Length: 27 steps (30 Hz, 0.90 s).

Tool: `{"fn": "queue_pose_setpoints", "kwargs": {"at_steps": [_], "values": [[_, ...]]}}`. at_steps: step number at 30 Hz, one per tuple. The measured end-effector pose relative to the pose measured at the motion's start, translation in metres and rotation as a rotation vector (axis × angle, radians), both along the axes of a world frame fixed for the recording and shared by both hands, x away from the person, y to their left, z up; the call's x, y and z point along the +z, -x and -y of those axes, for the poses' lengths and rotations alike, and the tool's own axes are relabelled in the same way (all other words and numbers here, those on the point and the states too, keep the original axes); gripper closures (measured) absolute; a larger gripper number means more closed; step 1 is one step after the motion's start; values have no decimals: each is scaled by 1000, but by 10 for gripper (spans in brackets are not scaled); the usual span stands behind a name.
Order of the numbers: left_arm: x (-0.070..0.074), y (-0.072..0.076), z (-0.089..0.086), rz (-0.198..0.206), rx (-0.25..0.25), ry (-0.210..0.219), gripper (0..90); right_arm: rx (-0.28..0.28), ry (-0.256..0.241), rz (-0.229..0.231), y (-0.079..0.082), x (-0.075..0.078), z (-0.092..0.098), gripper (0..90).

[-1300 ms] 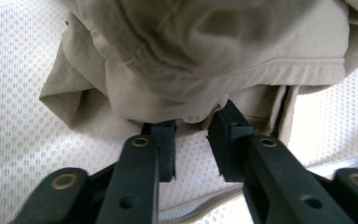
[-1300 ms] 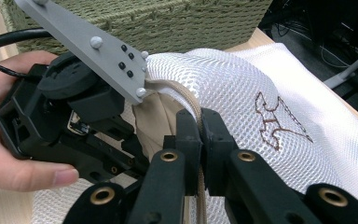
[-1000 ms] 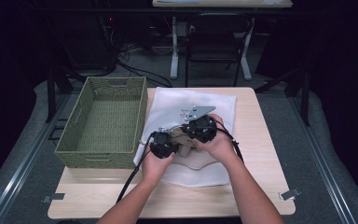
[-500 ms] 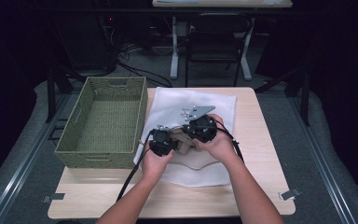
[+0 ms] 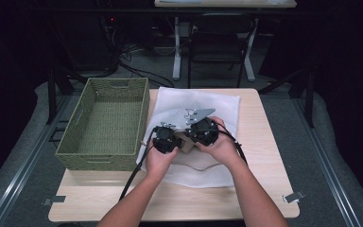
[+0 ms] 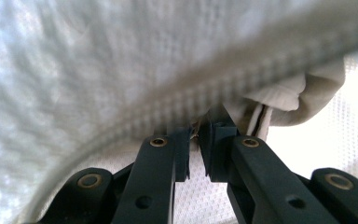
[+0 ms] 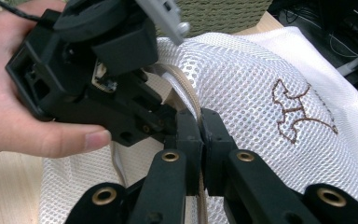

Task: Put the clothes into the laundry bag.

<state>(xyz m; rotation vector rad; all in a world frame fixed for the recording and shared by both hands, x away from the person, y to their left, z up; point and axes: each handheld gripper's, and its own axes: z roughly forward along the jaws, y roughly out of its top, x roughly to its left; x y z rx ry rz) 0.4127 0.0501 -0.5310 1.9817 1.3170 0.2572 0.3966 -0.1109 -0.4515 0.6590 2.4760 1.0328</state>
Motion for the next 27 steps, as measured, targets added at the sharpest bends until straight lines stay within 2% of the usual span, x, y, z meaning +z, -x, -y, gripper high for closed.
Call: {"fn": "queue_pose_setpoints", "kwargs": {"at_steps": [13,15,18,22,27], "values": [[-6,-15,0,-15,46,17,836,24,15,-9,1,-2,-4,882],[-8,-16,2,-5,61,20,834,23,17,-11,1,-3,-4,882],[-8,-15,1,-3,52,14,820,24,16,-11,1,-3,-4,882],[-5,-11,-2,-17,35,16,757,23,14,-12,1,-2,-3,882],[0,-1,-6,-8,12,10,700,22,10,-14,1,-2,-2,881]]}}
